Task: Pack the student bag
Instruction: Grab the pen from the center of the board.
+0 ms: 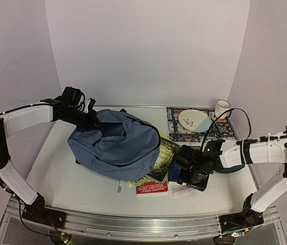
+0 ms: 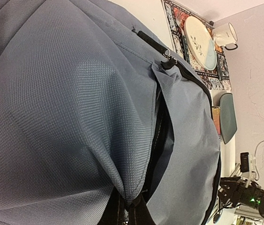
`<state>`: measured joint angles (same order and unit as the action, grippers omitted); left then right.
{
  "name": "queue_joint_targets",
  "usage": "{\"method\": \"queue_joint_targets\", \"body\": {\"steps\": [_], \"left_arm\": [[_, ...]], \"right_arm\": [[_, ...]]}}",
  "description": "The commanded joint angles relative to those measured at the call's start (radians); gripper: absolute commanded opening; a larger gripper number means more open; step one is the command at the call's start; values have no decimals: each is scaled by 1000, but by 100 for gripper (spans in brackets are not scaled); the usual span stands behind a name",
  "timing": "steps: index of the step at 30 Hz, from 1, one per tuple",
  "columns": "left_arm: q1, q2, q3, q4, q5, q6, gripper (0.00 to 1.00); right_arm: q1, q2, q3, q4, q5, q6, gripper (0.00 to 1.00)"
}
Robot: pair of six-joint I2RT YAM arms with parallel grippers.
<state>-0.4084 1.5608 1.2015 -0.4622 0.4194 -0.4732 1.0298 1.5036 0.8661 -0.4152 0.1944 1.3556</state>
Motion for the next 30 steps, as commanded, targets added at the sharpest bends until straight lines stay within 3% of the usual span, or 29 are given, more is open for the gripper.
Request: {"method": "queue_joint_targets", "body": {"steps": [1, 12, 21, 27, 30], "left_arm": [[-18, 4, -1, 54, 50, -3, 0], [-26, -7, -12, 54, 59, 5, 0], [-27, -4, -16, 54, 64, 11, 0], [-26, 2, -16, 55, 63, 14, 0], [-27, 5, -9, 53, 62, 17, 0]], "right_arm": [[21, 59, -43, 58, -3, 134, 57], [39, 145, -87, 128, -32, 204, 42], [46, 149, -137, 136, -9, 263, 41], [47, 161, -139, 145, -24, 246, 46], [46, 135, -170, 141, -20, 272, 40]]}}
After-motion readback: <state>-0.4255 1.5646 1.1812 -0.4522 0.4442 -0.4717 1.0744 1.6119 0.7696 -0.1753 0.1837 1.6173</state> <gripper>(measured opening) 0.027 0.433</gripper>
